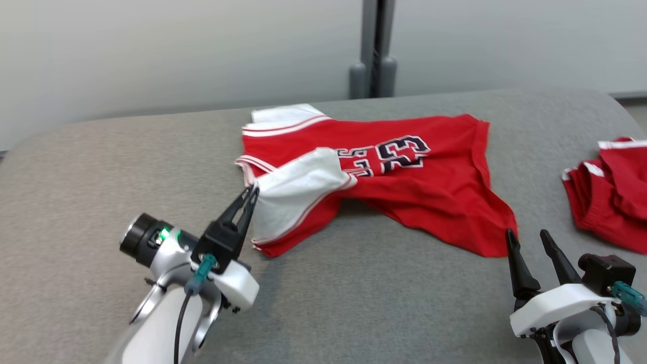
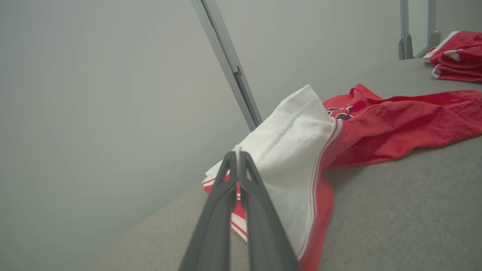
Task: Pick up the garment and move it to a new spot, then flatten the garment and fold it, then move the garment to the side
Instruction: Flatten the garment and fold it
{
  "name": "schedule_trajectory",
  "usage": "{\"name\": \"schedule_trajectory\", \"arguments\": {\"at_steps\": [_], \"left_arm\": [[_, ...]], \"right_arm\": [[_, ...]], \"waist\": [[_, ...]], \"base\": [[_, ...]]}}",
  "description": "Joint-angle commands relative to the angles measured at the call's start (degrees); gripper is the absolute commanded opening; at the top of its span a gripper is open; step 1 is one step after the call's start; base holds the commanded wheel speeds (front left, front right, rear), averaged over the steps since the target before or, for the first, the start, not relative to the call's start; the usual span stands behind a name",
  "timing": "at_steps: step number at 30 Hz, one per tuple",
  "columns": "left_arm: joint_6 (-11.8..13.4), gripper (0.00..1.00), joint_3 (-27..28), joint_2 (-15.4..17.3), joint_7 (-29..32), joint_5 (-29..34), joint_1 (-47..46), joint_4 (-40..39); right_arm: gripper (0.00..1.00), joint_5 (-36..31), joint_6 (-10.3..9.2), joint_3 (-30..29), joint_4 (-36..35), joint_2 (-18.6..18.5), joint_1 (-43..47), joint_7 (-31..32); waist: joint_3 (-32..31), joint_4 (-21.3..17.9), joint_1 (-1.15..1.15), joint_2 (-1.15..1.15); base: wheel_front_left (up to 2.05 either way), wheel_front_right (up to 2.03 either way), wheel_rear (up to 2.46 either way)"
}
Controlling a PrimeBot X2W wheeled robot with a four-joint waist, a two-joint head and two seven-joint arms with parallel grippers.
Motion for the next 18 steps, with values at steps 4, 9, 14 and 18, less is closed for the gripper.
{"name": "schedule_trajectory", "arguments": {"at_steps": [4, 9, 14, 18], "left_arm": [[-0.41, 0.0, -1.31, 1.47, -0.06, 1.1, 3.44, -3.02], [-1.87, 0.0, -4.48, 2.6, -0.06, 2.89, 5.86, -5.92], [-4.41, 0.0, -9.3, 2.79, 0.26, 4.81, 8.02, -5.22], [-6.3, 0.0, -13.63, 2.49, 1.02, 7.13, 8.89, -2.79]], "right_arm": [[1.0, -0.75, 0.0, -0.95, 1.21, 0.22, 0.98, -0.28], [1.0, -1.26, 0.0, -1.78, 2.25, 0.68, 0.6, -0.29], [1.0, -1.7, 0.0, -2.49, 2.75, 1.04, 0.19, -0.29], [1.0, -2.09, 0.0, -3.02, 3.04, 1.05, -0.15, -0.29]], "waist": [[-3.16, 4.53, 0.0, 0.0], [-3.92, 6.46, 0.0, 0.0], [-4.25, 7.26, 0.0, 0.0], [-4.22, 7.35, 0.0, 0.0]], "base": [[0.0, 0.0, 0.0], [0.0, 0.0, 0.0], [0.0, 0.0, 0.0], [0.0, 0.0, 0.0]]}}
